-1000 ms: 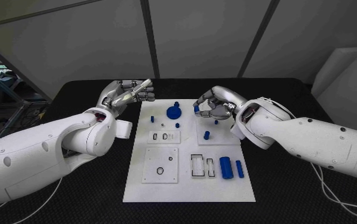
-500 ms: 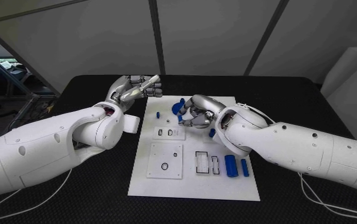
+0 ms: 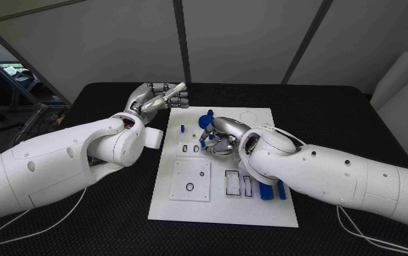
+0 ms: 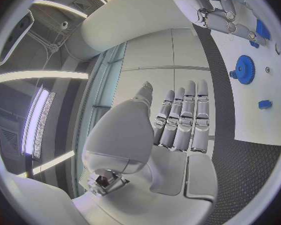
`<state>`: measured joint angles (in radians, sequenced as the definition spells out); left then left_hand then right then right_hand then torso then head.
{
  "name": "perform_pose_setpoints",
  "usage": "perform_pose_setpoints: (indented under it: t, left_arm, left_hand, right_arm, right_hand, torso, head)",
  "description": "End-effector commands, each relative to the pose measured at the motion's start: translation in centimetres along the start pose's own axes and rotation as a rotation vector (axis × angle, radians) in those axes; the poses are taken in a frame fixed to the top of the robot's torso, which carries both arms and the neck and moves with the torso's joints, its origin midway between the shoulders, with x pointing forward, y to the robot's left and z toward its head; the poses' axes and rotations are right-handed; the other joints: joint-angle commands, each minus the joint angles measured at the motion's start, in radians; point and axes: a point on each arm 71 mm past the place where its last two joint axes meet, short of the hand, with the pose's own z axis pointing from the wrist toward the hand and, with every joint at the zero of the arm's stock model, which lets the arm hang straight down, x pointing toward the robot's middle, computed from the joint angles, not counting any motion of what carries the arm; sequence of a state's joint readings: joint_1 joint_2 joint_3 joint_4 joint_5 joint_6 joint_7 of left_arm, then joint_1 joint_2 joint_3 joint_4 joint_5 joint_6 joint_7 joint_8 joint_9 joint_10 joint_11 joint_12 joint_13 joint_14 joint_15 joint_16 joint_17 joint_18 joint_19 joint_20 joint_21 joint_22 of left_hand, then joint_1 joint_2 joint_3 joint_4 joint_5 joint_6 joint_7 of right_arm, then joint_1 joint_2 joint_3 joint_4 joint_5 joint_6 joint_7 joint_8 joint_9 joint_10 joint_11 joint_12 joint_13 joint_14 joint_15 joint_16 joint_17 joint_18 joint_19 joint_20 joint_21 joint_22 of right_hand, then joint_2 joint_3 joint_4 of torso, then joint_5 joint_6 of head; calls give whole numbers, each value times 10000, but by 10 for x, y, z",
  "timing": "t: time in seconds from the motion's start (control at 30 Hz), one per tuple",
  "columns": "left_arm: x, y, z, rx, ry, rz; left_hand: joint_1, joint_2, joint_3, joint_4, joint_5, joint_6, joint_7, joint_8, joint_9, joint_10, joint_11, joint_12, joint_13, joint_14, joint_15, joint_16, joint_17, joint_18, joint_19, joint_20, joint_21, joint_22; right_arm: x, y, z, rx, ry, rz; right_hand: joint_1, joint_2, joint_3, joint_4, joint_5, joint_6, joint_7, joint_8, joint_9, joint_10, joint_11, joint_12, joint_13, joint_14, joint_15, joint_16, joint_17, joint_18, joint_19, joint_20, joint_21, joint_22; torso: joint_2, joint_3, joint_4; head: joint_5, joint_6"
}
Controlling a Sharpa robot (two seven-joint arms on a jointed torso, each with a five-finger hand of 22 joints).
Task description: Assemble the parts on the task board
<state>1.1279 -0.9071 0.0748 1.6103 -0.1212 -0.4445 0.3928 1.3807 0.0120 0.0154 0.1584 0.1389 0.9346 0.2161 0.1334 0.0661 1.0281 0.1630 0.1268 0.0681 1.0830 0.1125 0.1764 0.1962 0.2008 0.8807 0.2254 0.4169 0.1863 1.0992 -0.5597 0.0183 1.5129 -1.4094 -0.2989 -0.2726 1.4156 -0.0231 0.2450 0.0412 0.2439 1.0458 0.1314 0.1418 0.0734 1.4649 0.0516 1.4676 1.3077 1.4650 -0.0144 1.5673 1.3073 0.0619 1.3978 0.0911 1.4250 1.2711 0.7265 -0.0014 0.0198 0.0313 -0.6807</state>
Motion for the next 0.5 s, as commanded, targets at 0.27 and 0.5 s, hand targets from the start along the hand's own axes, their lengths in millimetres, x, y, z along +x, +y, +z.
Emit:
perform_pose_setpoints:
  t: [0.27, 0.5]
  left_arm:
    - [2, -1, 1, 64, 165, -10]
    - [2, -1, 1, 57, 170, -12]
  left_hand:
    - [33, 37, -1, -64, -16, 55, 2, -53, -3, 75, 25, -69, 7, 28, 67, -38, 10, -190, -26, 27, 39, 11]
    - [33, 37, -1, -64, -16, 55, 2, -53, -3, 75, 25, -69, 7, 28, 67, -38, 10, -190, -26, 27, 39, 11]
  right_arm:
    - [6, -1, 3, 178, 146, -429]
    - [10, -2, 5, 211, 244, -434]
  right_hand:
    - [-95, 8, 57, -4, 19, 98, 5, 49, 20, 305, -37, -27, 1593, 1043, -66, 10, 2571, 8, -38, -23, -12, -30]
    - [-143, -24, 59, 0, 26, 90, 8, 36, 14, 306, -35, -26, 1596, 1044, -63, 11, 2575, 8, -38, -22, -12, -28]
  torso:
    - [-3, -5, -1]
    - [-3, -4, 4]
  head:
    - [-5, -55]
    - [15, -79]
